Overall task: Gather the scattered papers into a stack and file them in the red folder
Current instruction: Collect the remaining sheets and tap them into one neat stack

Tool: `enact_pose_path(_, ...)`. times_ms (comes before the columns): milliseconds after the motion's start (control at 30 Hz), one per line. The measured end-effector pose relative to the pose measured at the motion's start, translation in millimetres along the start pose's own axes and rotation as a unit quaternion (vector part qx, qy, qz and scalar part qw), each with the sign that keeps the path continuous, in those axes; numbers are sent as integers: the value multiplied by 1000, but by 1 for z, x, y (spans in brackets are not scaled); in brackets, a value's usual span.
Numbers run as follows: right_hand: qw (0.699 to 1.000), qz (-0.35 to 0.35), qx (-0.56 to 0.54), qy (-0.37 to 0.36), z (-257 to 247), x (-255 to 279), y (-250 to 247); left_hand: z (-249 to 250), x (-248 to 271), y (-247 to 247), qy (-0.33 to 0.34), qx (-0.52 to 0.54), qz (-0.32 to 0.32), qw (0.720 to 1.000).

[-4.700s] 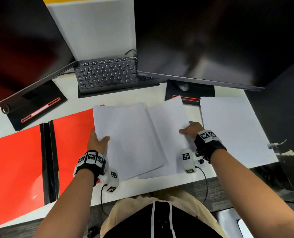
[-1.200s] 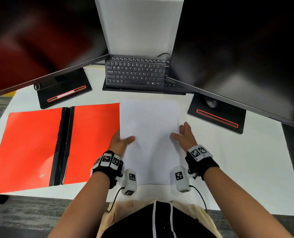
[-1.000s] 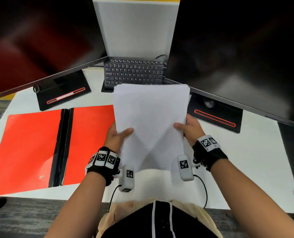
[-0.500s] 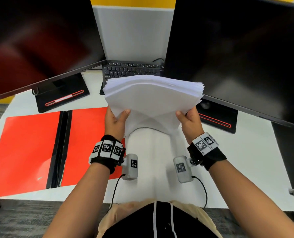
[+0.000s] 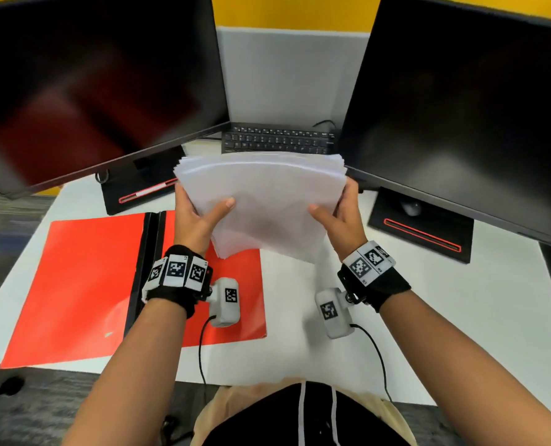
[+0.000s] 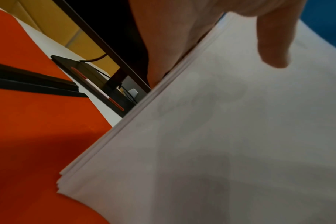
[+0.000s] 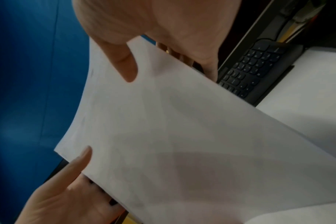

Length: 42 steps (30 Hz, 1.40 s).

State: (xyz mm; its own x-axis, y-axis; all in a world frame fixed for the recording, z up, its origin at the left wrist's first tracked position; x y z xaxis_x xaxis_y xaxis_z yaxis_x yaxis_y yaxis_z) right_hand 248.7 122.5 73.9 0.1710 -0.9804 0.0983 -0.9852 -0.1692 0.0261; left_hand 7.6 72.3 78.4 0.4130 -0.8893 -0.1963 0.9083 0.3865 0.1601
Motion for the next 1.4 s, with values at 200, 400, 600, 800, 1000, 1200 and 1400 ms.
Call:
enact_pose_path(200,999,21,-40,9,0,-9,7,3,-10,2,-5,6,-27,1000)
enact_pose_path(400,993,108,-56,2,0,-11,15,0,-22,6,17,-42,-10,999)
enact_pose_path(600,991,119,-59,-6,-1,-5,18,-2,-36,-3,30,-38,-52,998)
enact_pose_path(800,989,125,-62,47,24,-5,16,-40,-29,-10,-52,-8,-86,995)
enact_pose_path(1000,971,167,-80,152,80,5,37,-91,-16,-11,-115,5,-43,992)
enact_pose_path(1200,955,225,-70,182,105,11,32,-107,-21,-9,-126,-7,-25,992)
enact_pose_path(1400,969,202,-39,136,94,6,16,-106,-19,-11,-135,20,-54,989)
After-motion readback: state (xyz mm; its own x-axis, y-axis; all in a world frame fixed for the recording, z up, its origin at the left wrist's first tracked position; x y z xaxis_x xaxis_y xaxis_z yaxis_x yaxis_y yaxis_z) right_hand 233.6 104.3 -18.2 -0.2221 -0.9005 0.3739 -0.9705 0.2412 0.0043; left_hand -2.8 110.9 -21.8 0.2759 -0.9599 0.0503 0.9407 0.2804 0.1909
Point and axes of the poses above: each hand's wrist, its own x-axis away from the middle knuckle, its own y-axis out of the palm, z = x × y, the point moved 6 cm from there along -x, towards the middle knuckle, and after that the axes turned 10 degrees about y, right-handed, at the moved point
